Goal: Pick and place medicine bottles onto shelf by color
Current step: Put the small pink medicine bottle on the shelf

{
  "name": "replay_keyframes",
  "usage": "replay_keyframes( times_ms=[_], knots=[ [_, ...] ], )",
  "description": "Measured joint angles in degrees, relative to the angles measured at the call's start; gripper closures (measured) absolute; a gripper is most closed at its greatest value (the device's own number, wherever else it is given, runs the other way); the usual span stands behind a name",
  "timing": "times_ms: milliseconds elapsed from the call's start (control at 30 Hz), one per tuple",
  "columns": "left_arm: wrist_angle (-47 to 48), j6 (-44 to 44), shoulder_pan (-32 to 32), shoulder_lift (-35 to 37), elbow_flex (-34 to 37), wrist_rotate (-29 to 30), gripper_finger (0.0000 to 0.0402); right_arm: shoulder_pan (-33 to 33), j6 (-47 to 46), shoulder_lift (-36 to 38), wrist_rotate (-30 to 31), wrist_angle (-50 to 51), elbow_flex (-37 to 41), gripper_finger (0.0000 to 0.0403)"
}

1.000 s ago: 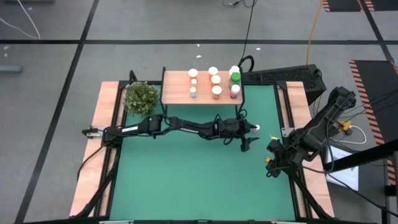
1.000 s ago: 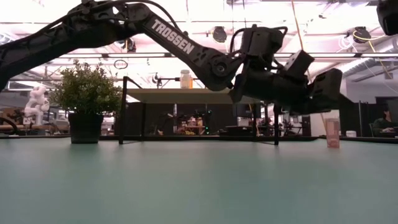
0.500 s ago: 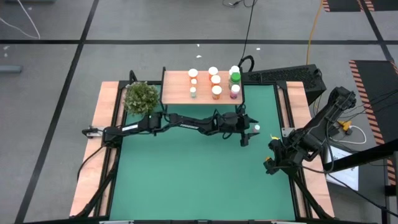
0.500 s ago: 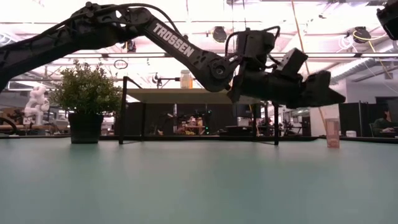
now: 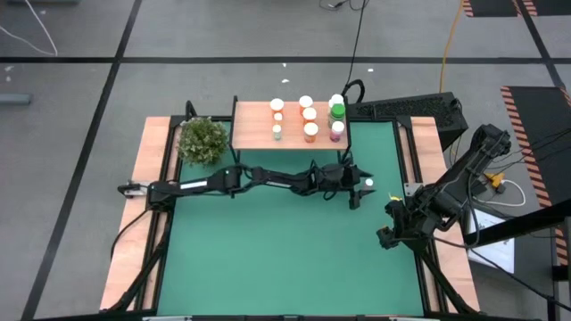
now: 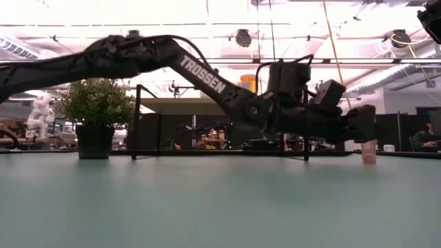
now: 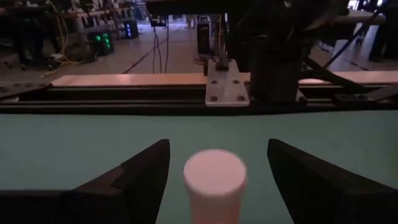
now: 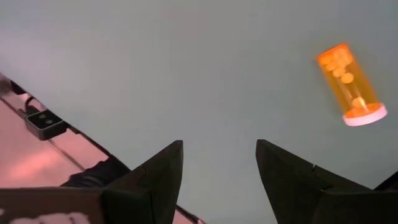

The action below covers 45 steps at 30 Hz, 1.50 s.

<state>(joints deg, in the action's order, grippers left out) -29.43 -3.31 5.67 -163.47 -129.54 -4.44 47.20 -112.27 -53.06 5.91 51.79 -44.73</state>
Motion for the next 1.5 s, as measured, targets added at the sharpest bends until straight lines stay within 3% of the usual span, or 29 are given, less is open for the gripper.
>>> replay_keyframes(
  times_ms=[100, 367, 733, 867, 1200, 1500],
  knots=[
    [4.28, -0.3, 0.25, -2.66, -5.66, -0.01, 0.0128, 0.0, -1.54, 0.02, -0.11, -0.43, 0.02, 0.0207],
    [6.86, 1.97, 0.7, -3.06, -4.48, -0.1, 0.0133, 0.0, -2.74, -0.01, -0.11, -0.5, 0.02, 0.0207],
    [12.67, 2.07, 0.85, 0.78, -4.57, -0.34, 0.0258, 0.0, -0.33, -0.01, -0.05, 0.62, 0.02, 0.0207],
    [13.97, 2.18, 0.64, 0.75, -4.59, -1.19, 0.0287, 0.0, 1.13, -0.02, -0.04, 0.92, 0.02, 0.0207],
    [20.92, 2.05, -0.62, 1.17, -4.6, -1.58, 0.0268, 0.0, 2.01, -0.03, 0.42, 0.77, 0.06, 0.0207],
    [30.87, -1.67, -1.3, 5.57, -4.84, -1.56, 0.0315, 0.88, 6.67, -1.97, 13.84, 0.79, 0.06, 0.0207]
  ],
)
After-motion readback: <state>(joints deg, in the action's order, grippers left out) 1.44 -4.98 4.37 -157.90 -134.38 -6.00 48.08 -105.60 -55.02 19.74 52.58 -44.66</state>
